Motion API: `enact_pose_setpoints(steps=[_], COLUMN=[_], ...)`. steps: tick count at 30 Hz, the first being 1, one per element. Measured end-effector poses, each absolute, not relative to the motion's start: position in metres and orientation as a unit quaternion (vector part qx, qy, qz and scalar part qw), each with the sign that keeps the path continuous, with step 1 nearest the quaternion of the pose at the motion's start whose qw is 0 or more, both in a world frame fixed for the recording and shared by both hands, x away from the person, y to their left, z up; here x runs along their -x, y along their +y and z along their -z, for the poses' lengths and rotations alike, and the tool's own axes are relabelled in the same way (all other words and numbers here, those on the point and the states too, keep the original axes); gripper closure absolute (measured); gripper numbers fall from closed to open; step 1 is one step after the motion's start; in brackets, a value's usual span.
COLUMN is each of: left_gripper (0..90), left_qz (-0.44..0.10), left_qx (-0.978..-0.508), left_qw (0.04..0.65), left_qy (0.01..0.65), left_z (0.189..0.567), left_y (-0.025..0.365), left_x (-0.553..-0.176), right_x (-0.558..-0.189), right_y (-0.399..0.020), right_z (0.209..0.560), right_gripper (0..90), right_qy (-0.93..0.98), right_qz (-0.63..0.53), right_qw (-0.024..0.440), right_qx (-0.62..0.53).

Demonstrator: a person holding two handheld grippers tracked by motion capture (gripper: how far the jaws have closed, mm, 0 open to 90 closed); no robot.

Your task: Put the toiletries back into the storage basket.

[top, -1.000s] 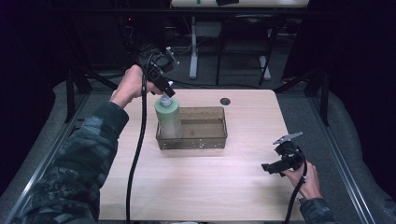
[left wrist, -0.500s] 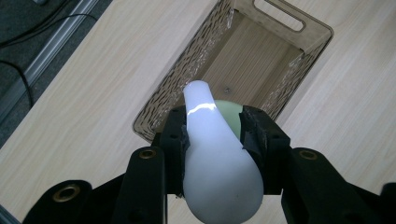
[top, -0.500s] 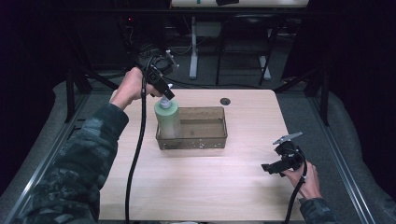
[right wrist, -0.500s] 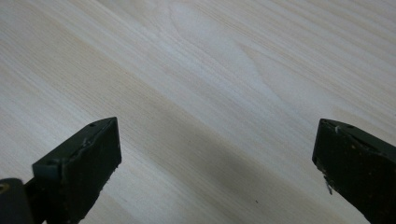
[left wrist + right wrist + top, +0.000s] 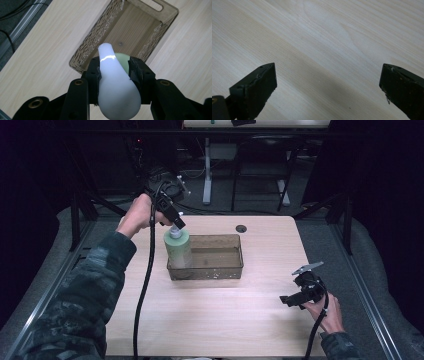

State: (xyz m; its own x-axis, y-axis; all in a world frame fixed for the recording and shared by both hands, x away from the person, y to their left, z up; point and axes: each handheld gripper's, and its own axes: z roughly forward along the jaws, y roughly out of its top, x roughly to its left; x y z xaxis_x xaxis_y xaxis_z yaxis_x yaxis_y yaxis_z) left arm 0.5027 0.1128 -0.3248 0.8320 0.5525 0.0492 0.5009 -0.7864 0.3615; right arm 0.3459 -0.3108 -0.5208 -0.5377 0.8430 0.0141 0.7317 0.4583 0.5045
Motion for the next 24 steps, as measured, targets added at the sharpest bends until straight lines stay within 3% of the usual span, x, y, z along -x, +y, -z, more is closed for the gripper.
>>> enact_pose_setpoints(steps=[24], left_gripper=[62.6], left_qz=[-0.079], left_qx=[-0.940], left_qw=[0.182], left_qy=[0.276], left_z=[0.3326], left_y=[0.1153], left_x=[-0.4990], right_x=[-0.3451], right_y=[-0.3105], right_z=[0.5190], right_gripper=[0.9], right_qy=[0.844], right_qz=[-0.236], right_qw=[0.125], right_qx=[-0.466])
